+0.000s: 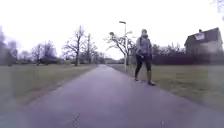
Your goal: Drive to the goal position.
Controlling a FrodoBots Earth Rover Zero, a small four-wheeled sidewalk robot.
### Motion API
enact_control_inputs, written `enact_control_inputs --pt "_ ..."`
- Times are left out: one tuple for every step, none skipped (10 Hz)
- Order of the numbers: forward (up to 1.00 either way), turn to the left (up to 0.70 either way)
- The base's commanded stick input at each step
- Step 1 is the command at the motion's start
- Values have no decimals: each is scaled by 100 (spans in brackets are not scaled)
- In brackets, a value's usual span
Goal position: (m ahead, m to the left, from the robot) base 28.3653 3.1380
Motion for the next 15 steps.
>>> enact_control_inputs --pt "100 0" --pt "100 0" --pt "100 0" --pt "100 0" --pt "100 0" --pt "100 0" --pt "100 0" --pt "100 0" --pt "100 0" --pt "100 0" --pt "100 0" --pt "100 0" --pt "100 0" --pt "100 38" --pt "100 40"
